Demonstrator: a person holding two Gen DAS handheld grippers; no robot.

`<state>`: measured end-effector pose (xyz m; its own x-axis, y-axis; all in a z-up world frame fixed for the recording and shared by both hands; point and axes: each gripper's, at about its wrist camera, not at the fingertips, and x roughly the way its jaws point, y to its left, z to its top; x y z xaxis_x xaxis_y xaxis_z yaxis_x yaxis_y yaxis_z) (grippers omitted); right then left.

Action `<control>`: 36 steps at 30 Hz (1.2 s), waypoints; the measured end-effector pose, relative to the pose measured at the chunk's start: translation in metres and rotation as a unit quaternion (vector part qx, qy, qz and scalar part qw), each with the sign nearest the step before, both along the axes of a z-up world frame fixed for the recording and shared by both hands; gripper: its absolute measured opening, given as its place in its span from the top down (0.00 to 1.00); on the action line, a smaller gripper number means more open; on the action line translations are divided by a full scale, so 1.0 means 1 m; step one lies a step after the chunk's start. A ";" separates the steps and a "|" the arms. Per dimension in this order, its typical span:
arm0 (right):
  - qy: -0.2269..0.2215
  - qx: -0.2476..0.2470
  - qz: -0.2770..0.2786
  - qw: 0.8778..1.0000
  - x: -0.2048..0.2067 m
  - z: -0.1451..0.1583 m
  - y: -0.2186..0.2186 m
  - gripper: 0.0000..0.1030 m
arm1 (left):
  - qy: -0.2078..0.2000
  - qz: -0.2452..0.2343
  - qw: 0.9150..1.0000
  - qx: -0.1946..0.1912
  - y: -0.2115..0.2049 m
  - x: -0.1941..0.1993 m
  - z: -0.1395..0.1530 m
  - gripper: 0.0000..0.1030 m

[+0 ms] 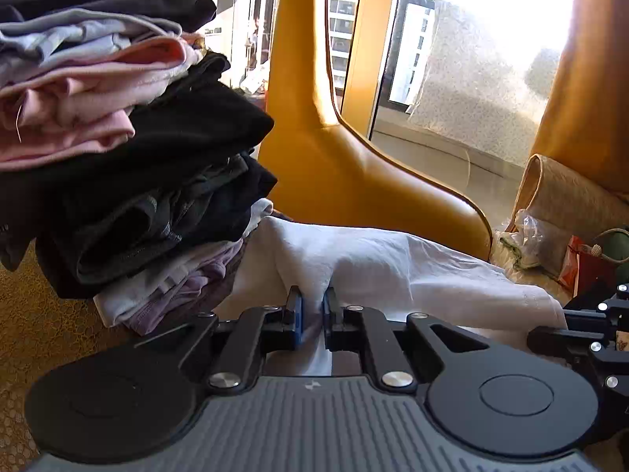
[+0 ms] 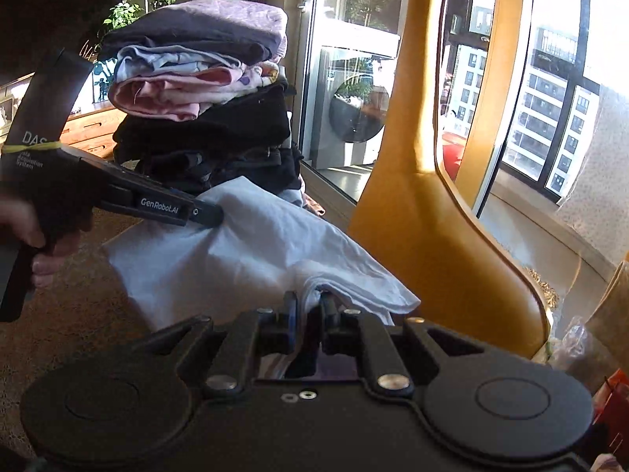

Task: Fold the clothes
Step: 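Lift the folded shirt with both grippers and carry it toward the clothes stack, then lower the folded shirt onto the clothes stack with both grippers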

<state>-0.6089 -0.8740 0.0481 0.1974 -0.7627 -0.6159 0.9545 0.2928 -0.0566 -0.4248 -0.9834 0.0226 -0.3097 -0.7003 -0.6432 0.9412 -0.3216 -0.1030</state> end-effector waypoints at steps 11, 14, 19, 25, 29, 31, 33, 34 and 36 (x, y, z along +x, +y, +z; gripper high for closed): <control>-0.033 0.051 0.000 0.998 0.004 -0.059 0.000 0.00 | 0.001 -0.018 0.999 0.035 -0.008 0.020 -0.027 0.90; -0.069 0.049 -0.002 0.996 -0.014 -0.052 -0.002 0.00 | 0.031 -0.021 0.999 0.038 -0.016 0.029 -0.017 0.88; -0.137 0.052 -0.027 0.989 -0.048 -0.042 -0.010 0.00 | 0.077 -0.013 0.996 0.034 -0.034 0.040 0.001 0.69; -0.200 0.065 -0.053 0.976 -0.071 -0.042 -0.028 0.00 | 0.103 -0.012 0.991 0.088 -0.060 0.034 -0.012 0.40; -0.261 0.094 -0.072 0.958 -0.079 -0.055 -0.049 0.00 | 0.137 0.011 0.983 0.123 -0.076 0.033 -0.025 0.40; -0.287 0.109 -0.079 0.948 -0.080 -0.062 -0.059 0.00 | 0.158 0.020 0.976 0.148 -0.083 0.033 -0.031 0.40; -0.296 0.114 -0.083 0.945 -0.077 -0.068 -0.065 0.00 | 0.154 0.030 0.976 0.148 -0.085 0.031 -0.034 0.59; -0.295 0.113 -0.083 0.945 -0.073 -0.070 -0.066 0.00 | 0.151 0.035 0.977 0.144 -0.085 0.031 -0.035 0.72; -0.284 0.098 -0.075 0.951 -0.065 -0.071 -0.062 0.00 | 0.151 0.035 0.979 0.135 -0.081 0.029 -0.035 0.80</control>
<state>-0.6736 -0.9355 -0.0224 0.4378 -0.6902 -0.5761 0.8470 0.1018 0.5217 -0.3955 -1.0649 -0.0126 -0.4716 -0.5435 -0.6944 0.8735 -0.1797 -0.4525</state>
